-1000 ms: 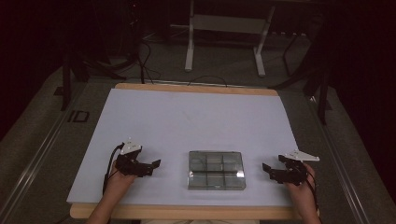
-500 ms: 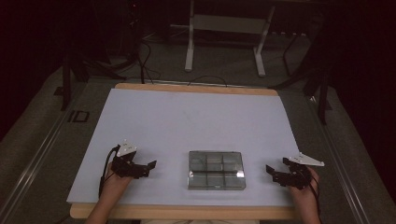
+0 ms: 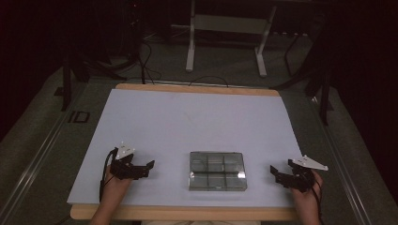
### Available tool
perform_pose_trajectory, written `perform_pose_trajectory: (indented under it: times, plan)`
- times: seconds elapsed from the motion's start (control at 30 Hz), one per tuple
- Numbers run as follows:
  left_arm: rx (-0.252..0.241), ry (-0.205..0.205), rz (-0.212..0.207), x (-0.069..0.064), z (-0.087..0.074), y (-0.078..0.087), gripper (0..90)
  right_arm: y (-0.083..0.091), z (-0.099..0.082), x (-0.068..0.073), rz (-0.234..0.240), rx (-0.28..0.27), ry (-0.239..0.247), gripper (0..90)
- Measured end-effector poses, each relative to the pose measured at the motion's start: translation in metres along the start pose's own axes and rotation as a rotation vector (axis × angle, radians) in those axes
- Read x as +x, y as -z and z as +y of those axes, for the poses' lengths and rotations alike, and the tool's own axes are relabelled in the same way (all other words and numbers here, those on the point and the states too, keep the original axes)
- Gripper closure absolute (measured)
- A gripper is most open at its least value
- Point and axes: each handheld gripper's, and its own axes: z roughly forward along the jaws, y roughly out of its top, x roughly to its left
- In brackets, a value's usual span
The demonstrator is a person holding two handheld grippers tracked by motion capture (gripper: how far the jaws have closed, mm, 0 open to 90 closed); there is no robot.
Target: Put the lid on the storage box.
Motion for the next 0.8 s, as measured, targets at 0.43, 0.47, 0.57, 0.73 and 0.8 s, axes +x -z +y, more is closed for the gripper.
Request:
perform_pose_trajectory:
  times: [0.43,0.47,0.57,0.73,0.8]
  plan:
    - [-0.027,0.034,0.053,0.0009,-0.002,0.0019,1.9,-0.0013,-0.0005,-0.0011,-0.083,0.007,-0.05,15.4]
    - [-0.025,0.032,0.058,0.0,-0.0019,0.0014,1.9,-0.0013,-0.0005,-0.0011,-0.086,0.007,-0.05,15.5]
    - [-0.018,0.021,0.065,-0.0013,-0.0017,0.0008,1.9,-0.0012,-0.0006,-0.0011,-0.086,0.005,-0.051,15.4]
    - [-0.013,0.001,0.076,-0.0032,-0.0016,0.0005,1.9,-0.0011,-0.0009,-0.0017,-0.083,0.002,-0.057,15.4]
    - [-0.012,0.004,0.078,-0.0032,-0.0015,0.0004,1.9,-0.0015,-0.0008,-0.0019,-0.082,0.004,-0.055,15.4]
